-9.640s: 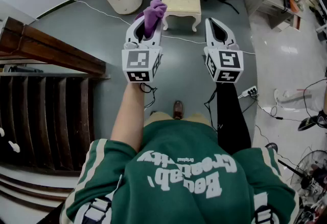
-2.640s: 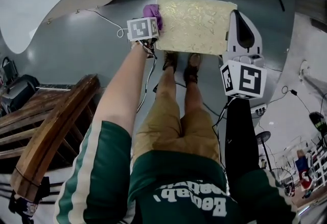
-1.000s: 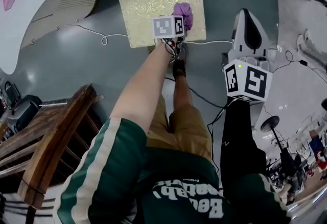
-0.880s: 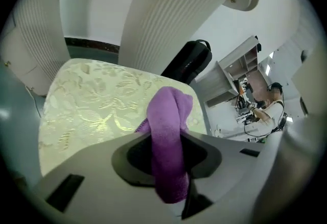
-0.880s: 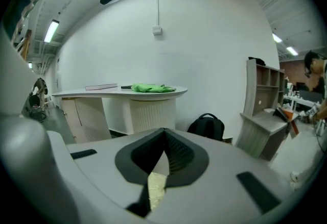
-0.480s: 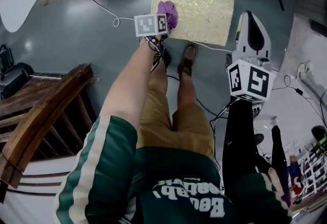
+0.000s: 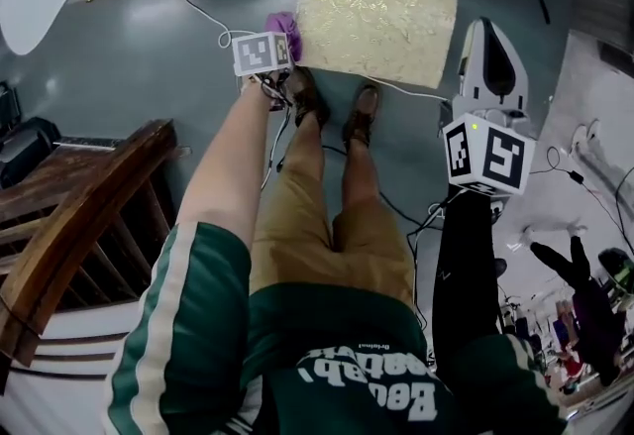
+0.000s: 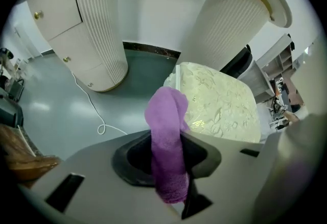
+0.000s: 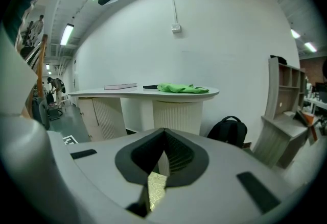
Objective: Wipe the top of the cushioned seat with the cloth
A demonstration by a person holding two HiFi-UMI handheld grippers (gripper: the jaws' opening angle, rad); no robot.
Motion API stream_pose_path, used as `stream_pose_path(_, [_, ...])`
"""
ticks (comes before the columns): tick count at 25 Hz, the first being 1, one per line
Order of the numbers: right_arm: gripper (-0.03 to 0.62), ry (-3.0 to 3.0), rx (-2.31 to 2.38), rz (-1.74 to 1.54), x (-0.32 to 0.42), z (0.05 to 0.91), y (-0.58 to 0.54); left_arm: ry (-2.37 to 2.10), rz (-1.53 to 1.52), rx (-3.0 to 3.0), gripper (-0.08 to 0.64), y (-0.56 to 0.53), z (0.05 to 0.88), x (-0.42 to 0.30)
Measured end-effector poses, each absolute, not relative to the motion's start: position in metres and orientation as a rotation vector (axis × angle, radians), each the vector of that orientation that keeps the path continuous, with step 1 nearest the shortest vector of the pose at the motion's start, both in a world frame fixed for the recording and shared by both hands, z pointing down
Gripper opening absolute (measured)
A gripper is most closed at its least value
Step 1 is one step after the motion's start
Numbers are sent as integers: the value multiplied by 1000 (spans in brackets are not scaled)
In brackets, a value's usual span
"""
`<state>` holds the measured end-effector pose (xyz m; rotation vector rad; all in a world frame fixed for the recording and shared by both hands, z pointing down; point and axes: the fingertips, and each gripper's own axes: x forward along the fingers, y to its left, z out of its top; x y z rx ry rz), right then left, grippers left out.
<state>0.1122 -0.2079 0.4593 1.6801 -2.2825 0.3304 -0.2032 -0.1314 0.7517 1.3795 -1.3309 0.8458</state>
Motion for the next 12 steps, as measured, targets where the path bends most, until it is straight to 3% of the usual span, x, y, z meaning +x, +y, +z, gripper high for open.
stream_pose_path(6, [8,-2268,1706,350,130,465,-198,-1334,759,1493,130,-143,723,-195])
stream_pose_path(12, [8,-2223,1760,359,154,463,-187,-1181,633,1751,130,-156,672,-85])
